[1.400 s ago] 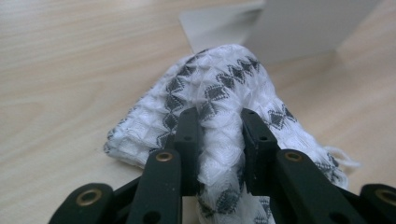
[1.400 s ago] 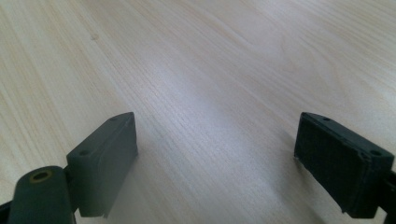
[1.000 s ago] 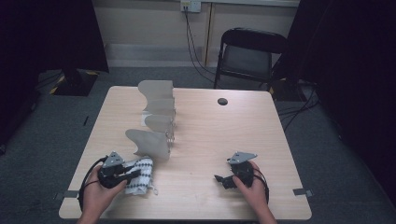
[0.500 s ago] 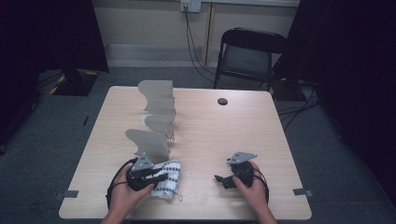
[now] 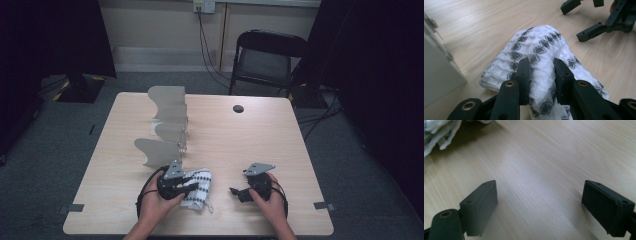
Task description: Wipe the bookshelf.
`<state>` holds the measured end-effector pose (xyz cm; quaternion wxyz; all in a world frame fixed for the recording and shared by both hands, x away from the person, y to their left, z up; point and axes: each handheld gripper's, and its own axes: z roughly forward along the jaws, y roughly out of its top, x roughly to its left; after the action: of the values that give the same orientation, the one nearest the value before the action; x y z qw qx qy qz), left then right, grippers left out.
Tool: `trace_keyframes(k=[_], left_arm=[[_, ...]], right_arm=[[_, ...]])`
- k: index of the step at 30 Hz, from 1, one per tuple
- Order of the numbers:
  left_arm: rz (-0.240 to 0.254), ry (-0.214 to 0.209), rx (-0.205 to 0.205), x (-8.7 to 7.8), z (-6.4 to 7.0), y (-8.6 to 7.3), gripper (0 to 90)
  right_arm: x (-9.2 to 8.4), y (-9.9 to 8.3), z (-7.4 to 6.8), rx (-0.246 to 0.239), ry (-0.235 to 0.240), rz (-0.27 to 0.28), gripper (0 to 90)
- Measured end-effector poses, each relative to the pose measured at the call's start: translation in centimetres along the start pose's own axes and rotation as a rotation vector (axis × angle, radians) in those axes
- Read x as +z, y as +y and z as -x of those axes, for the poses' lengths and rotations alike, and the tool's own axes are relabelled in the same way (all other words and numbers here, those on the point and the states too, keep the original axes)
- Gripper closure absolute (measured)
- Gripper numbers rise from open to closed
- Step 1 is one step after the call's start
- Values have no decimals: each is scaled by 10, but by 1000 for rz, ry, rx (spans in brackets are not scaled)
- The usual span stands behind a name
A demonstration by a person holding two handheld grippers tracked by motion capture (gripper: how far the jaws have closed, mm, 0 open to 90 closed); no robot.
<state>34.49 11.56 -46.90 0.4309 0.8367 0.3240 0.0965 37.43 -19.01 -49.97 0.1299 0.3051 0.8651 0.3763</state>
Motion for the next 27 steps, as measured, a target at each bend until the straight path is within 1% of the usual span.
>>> trace_keyframes(k=[2,5,6,7,8,10,11,13,15,16,17,18,19,21,22,23,24,25,27], left_arm=[[1,-9,-11,5,1,0,666],[-7,-16,-9,8,2,-1,639],[-9,-20,-14,7,3,-2,599],[-14,-23,-12,6,2,-2,578],[-11,-22,-17,4,2,-3,563],[-17,-23,-13,-1,0,-5,544],[-10,-22,-11,-7,-3,-7,532],[-7,-20,-14,-11,-4,-8,502],[1,-16,-15,-18,-7,-10,490],[7,-18,-18,-22,-8,-11,465],[10,-11,-18,-28,-11,-11,460],[10,-11,-18,-28,-11,-11,452],[20,-7,-17,-32,-13,-12,446],[23,-5,-16,-34,-13,-12,432],[19,-2,-3,-36,-14,-13,432],[15,4,13,-38,-15,-15,428],[15,3,8,-39,-16,-17,426],[5,7,14,-41,-17,-19,416],[1,6,3,-45,-22,-27,416]], right_arm=[[0,0,0,0,0,0,124],[0,0,0,0,0,0,123],[0,0,0,0,0,0,124],[0,0,0,0,0,0,124],[0,0,0,0,0,0,124],[0,0,0,0,0,0,123],[0,0,0,0,0,0,123],[0,0,0,0,0,0,124],[0,0,0,2,0,1,123],[1,1,-2,11,11,6,124],[1,2,-3,3,23,7,123],[1,3,-4,-6,32,1,124],[2,4,-6,-10,41,-2,123],[3,9,-10,-23,50,3,127],[3,9,-10,-23,50,3,127],[3,11,-12,-35,54,7,130],[3,13,-14,-43,59,2,138],[5,17,-17,-58,75,-5,142],[6,20,-20,-67,91,-9,146]])
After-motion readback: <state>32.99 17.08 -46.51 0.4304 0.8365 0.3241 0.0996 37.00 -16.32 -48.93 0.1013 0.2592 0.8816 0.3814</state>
